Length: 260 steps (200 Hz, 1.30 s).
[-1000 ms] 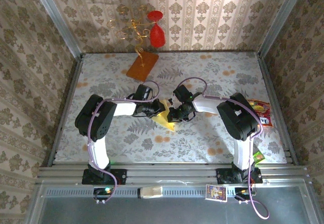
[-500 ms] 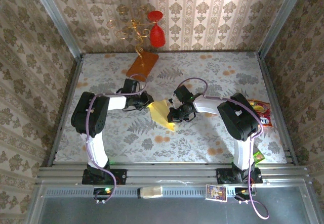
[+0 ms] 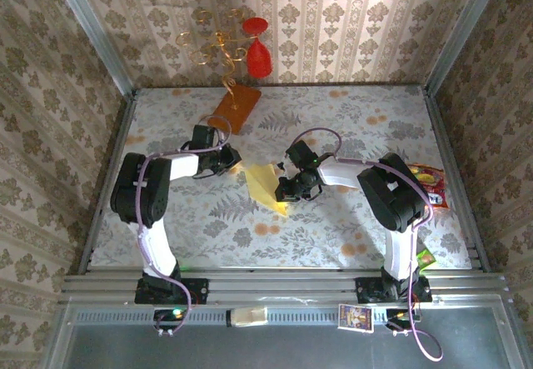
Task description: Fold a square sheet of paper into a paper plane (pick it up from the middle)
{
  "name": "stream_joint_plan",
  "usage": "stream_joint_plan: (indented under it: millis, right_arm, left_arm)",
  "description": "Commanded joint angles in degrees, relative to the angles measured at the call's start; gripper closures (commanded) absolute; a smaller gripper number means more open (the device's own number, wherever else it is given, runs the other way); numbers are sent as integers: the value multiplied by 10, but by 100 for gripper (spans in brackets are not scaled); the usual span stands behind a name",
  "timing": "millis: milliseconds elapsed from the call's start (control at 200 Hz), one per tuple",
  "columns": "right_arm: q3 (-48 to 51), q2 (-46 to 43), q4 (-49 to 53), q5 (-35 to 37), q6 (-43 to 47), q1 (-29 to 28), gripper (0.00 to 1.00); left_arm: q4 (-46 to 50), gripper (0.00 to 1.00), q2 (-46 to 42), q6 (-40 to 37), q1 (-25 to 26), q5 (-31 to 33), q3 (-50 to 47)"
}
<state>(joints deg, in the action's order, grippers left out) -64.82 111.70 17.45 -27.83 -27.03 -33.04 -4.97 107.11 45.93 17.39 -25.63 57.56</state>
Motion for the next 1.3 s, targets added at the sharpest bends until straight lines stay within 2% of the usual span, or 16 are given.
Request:
stream_joint_plan:
  millis: [0,185,320,570,935,1105,1295]
  right_arm:
    - [35,51,96,88,0,1,96]
    - [34,55,97,87,-1,1,96]
    - [34,56,97,87,0,1,96]
    - [36,61,95,91,-1,1,96]
    - [39,65,93,94,0,2,95]
    - [37,60,83,80,0,2,94]
    - [28,58,82,71,-1,2,93]
  left_arm:
    - [13,87,-54,-8,41,11,-20]
    - [7,87,-43,14,132,8,-29]
    - [6,87,-9,18,157,1,-14]
    - [8,87,36,6,130,-3,4]
    - [43,87,60,-50,27,5,27]
    - [53,88,63,-58,20,-1,47]
    - [91,87,26,-77,14,17,67]
